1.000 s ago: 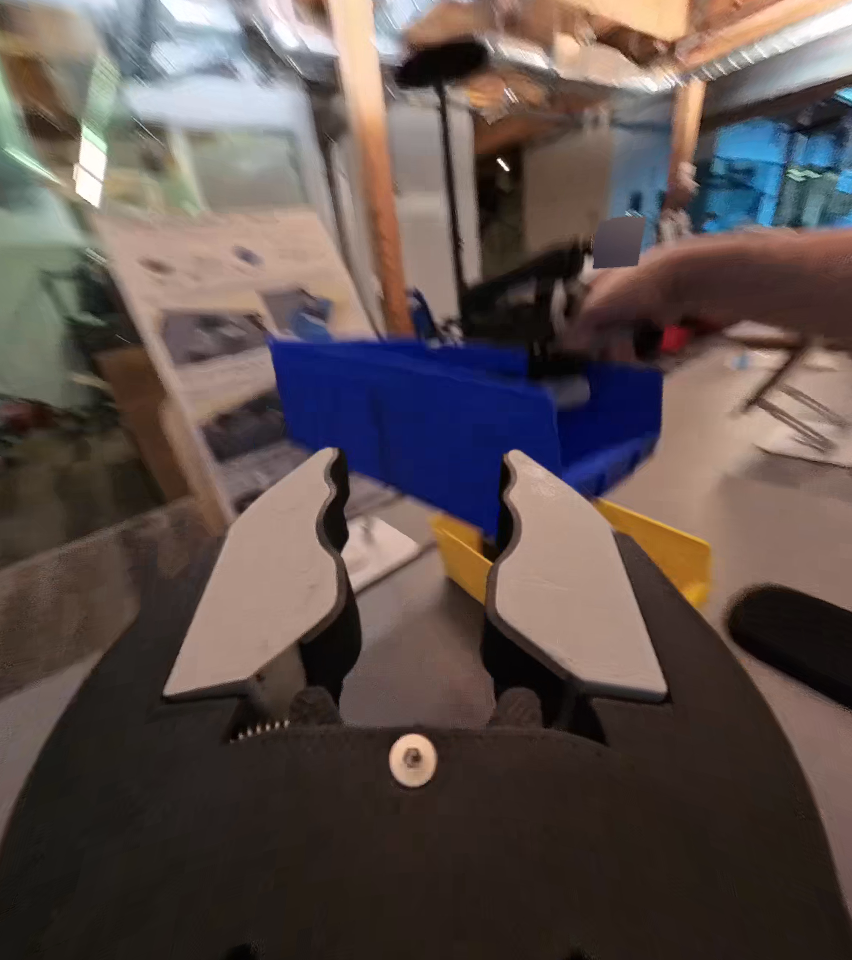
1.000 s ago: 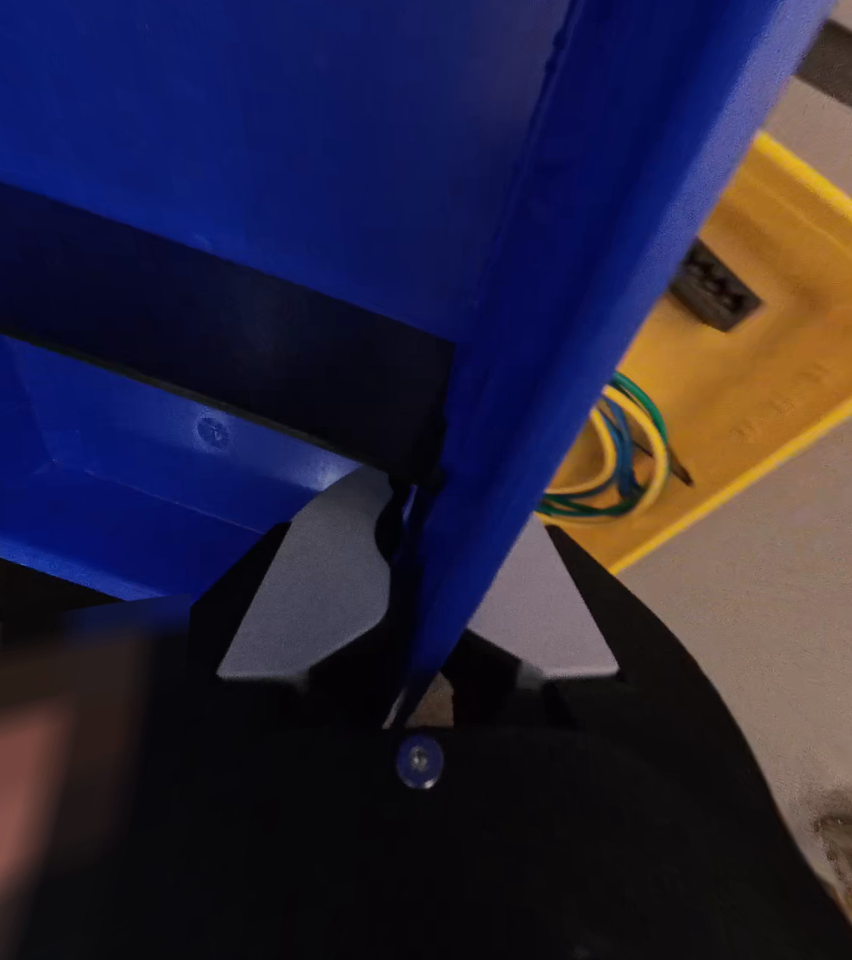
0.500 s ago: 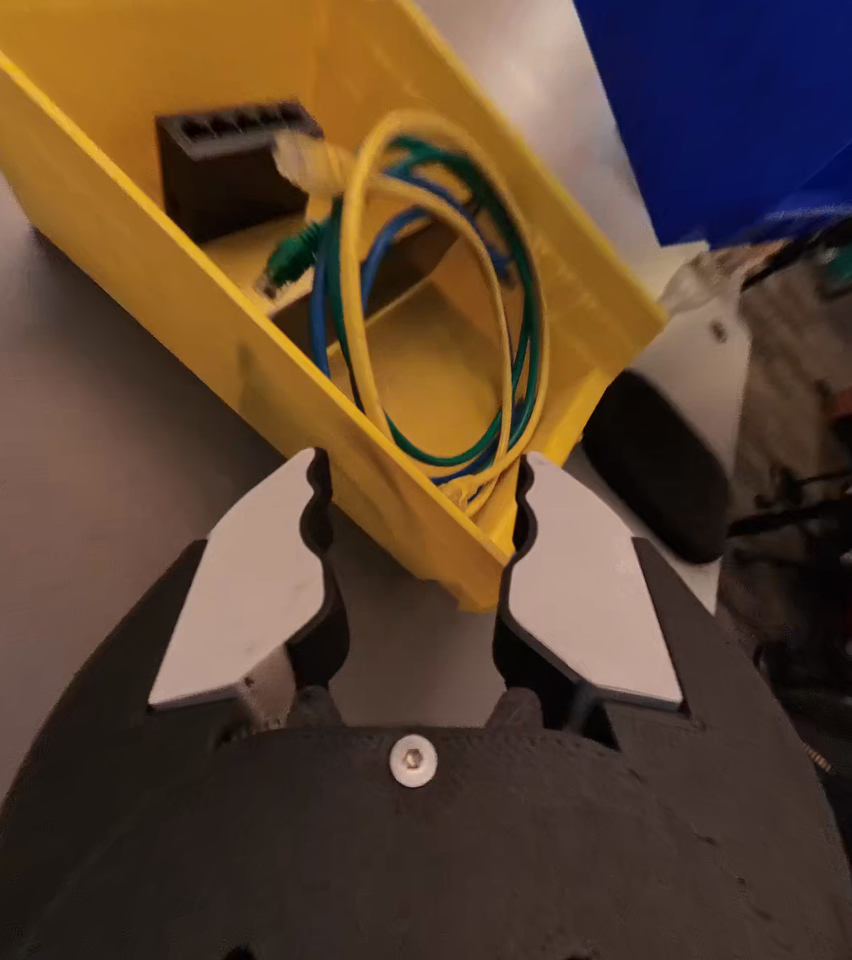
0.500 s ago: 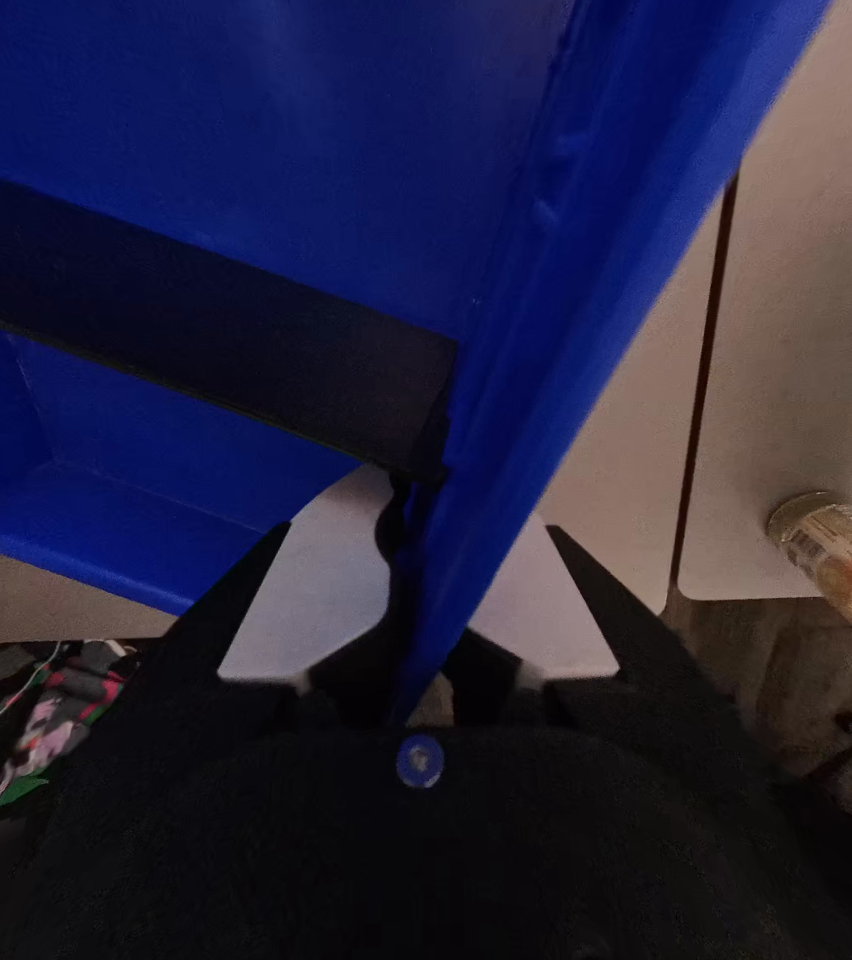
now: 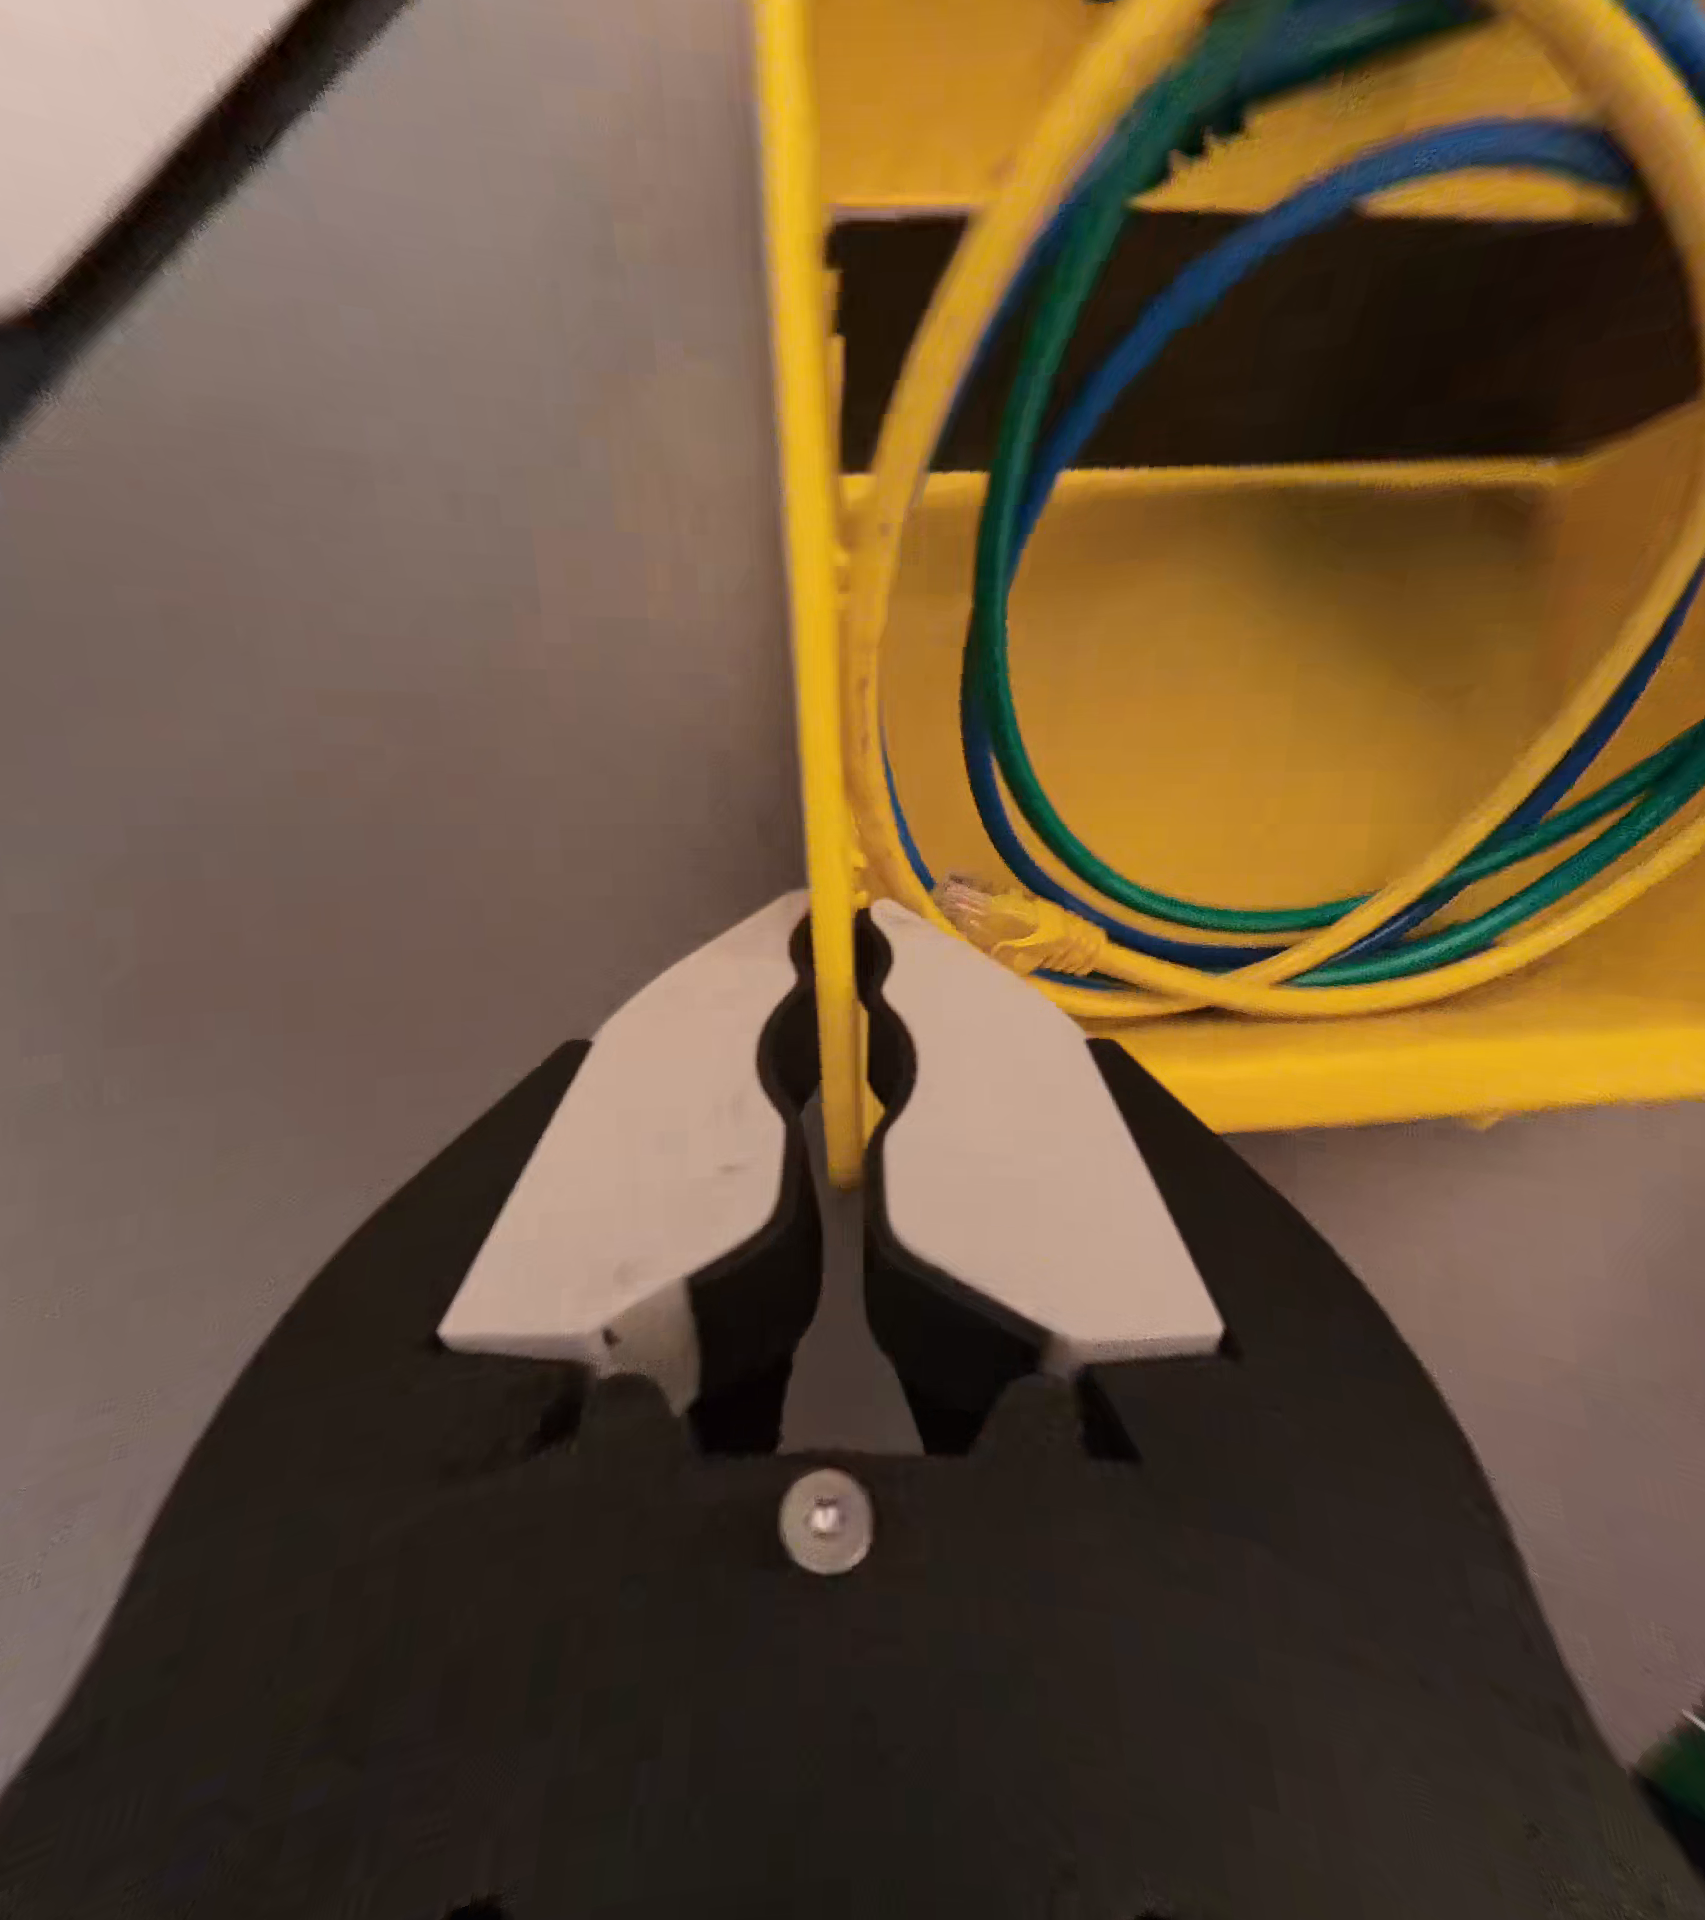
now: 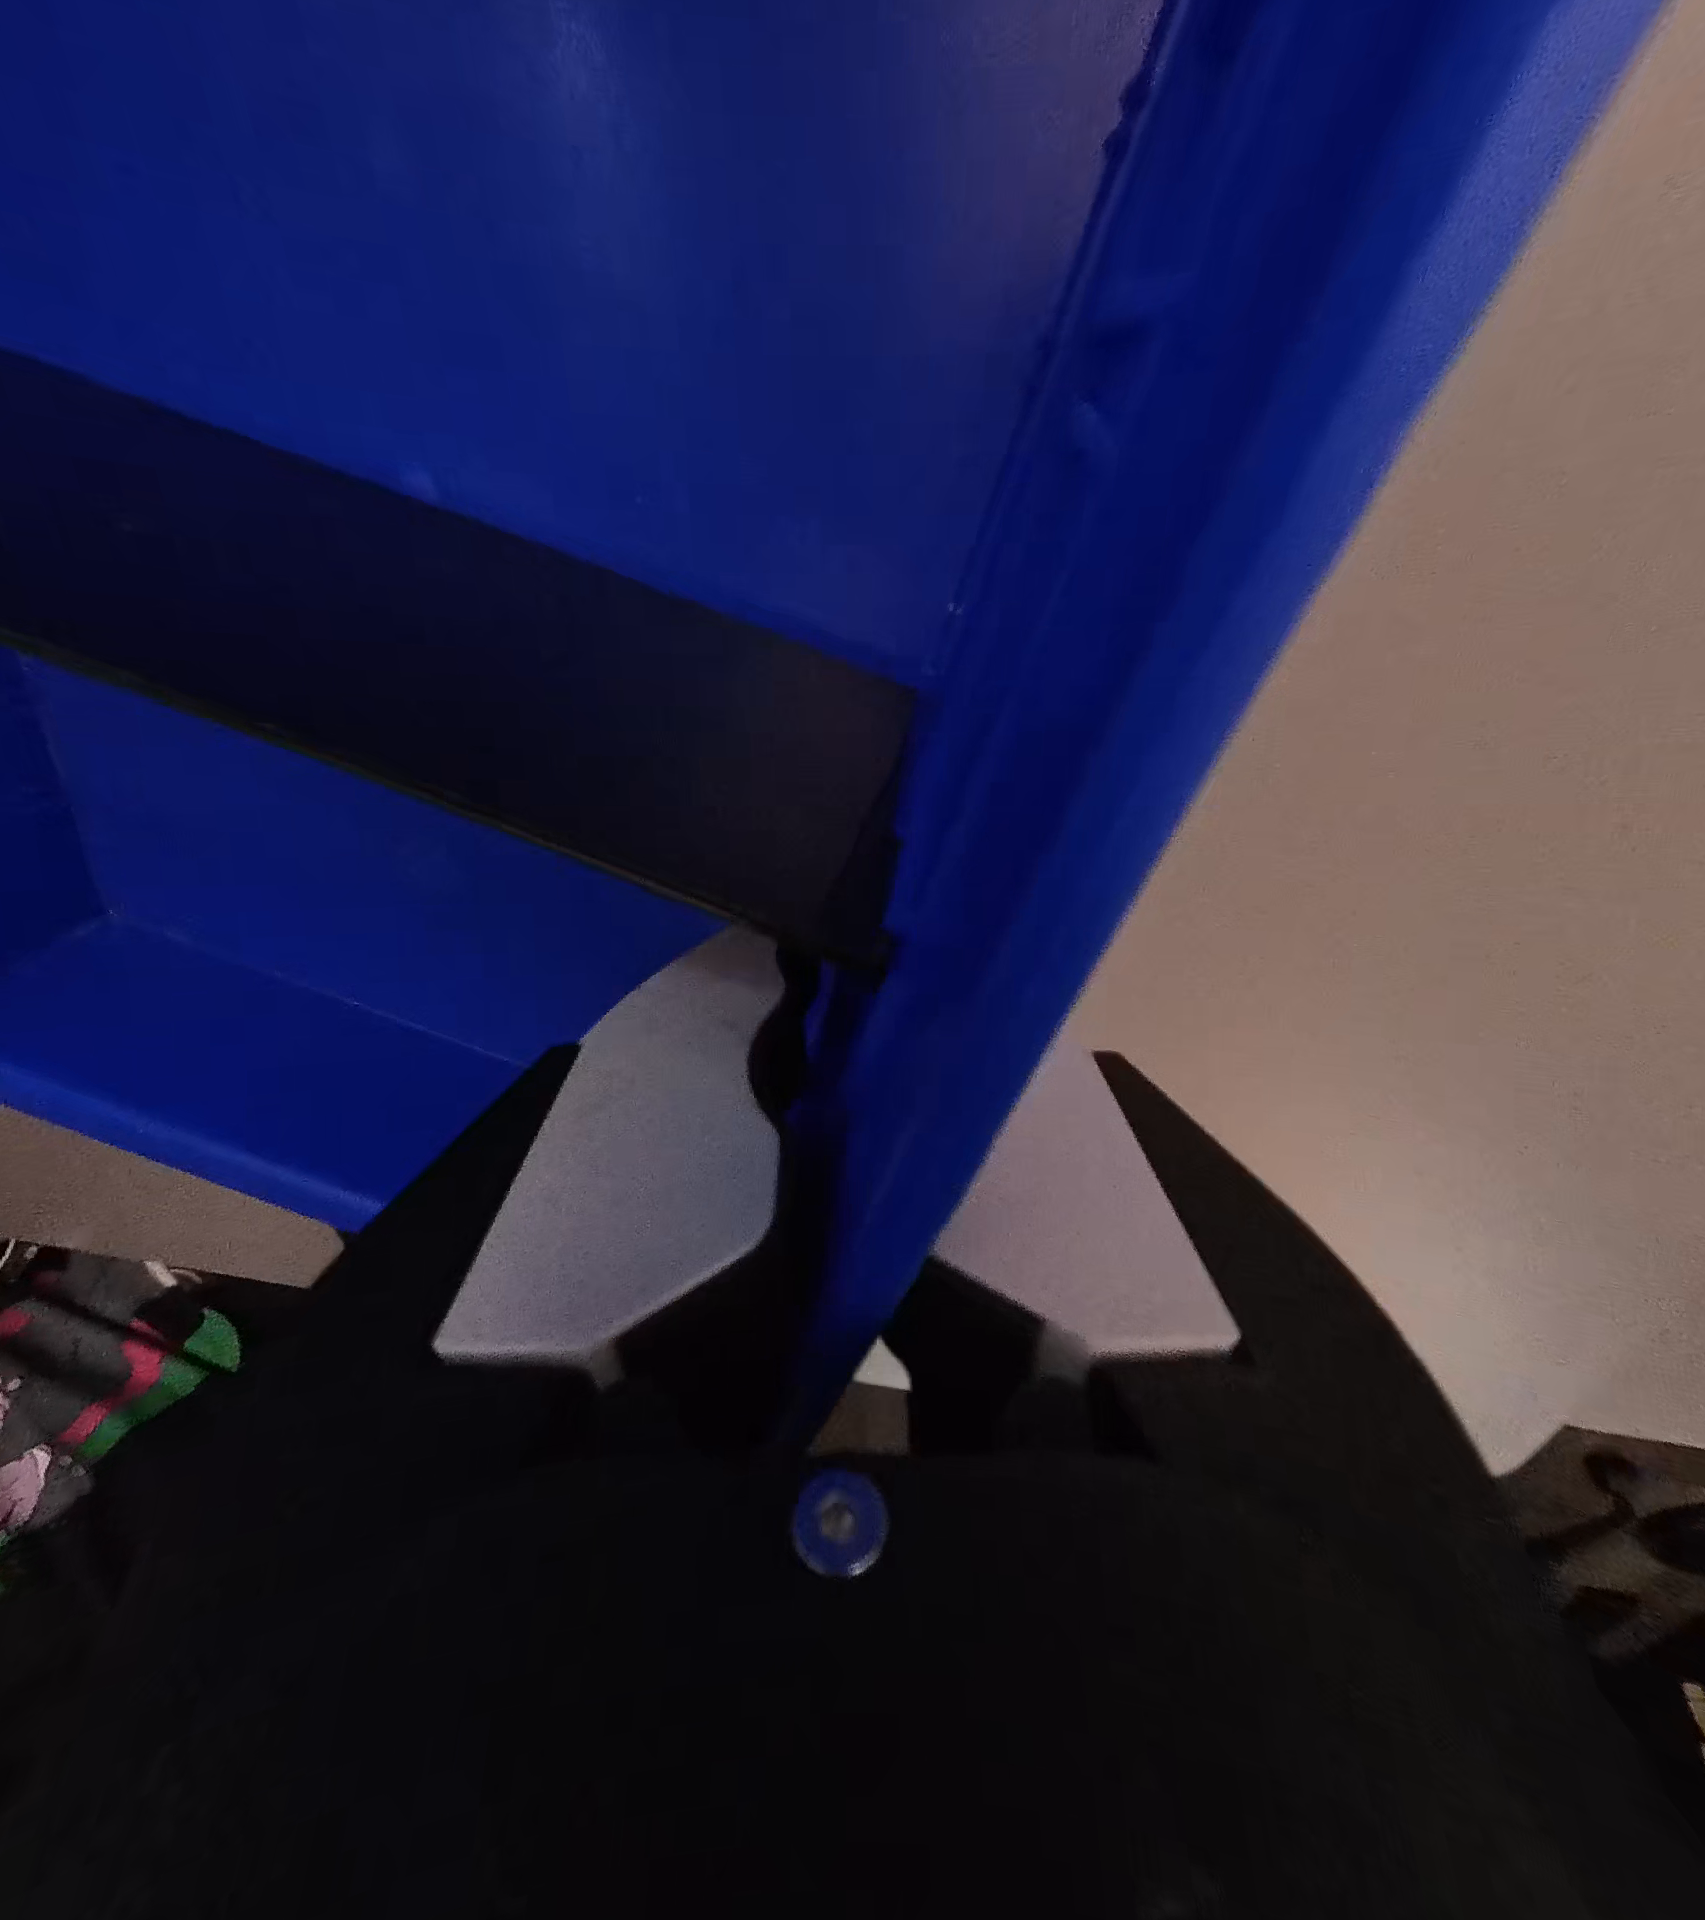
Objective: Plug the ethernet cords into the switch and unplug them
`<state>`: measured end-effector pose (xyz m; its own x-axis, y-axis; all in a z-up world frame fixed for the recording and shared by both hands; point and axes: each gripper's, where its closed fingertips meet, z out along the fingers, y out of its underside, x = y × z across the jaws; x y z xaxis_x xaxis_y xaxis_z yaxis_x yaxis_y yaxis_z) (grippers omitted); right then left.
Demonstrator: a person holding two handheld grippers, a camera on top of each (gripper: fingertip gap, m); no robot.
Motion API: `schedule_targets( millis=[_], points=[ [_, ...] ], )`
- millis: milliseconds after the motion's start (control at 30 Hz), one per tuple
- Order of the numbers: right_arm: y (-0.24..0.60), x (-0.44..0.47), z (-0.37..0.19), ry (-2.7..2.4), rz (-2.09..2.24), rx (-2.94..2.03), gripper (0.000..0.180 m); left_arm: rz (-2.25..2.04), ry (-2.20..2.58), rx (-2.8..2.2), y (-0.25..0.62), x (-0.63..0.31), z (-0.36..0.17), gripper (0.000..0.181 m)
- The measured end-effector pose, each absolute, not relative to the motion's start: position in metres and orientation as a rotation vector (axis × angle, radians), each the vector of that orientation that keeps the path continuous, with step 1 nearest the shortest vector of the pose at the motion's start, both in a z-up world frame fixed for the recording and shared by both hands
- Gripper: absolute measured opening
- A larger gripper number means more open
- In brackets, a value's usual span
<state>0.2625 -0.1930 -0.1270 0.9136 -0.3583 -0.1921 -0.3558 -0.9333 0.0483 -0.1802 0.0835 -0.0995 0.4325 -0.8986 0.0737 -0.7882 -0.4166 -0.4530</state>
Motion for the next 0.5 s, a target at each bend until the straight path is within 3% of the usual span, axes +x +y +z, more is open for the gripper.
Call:
schedule_targets(
  millis=[33, 500],
  points=[
    [-0.190, 0.256, -0.129, -0.538, -0.313, 3.062, 0.009, -0.466, 1.401, -2.375, 0.093, -0.195, -0.099, 0.002],
    [-0.168, 0.250, -0.145, -0.490, -0.239, 3.104, 0.006, -0.461, 0.663, -2.786, 0.140, -0.453, -0.095, 0.006]
  ],
)
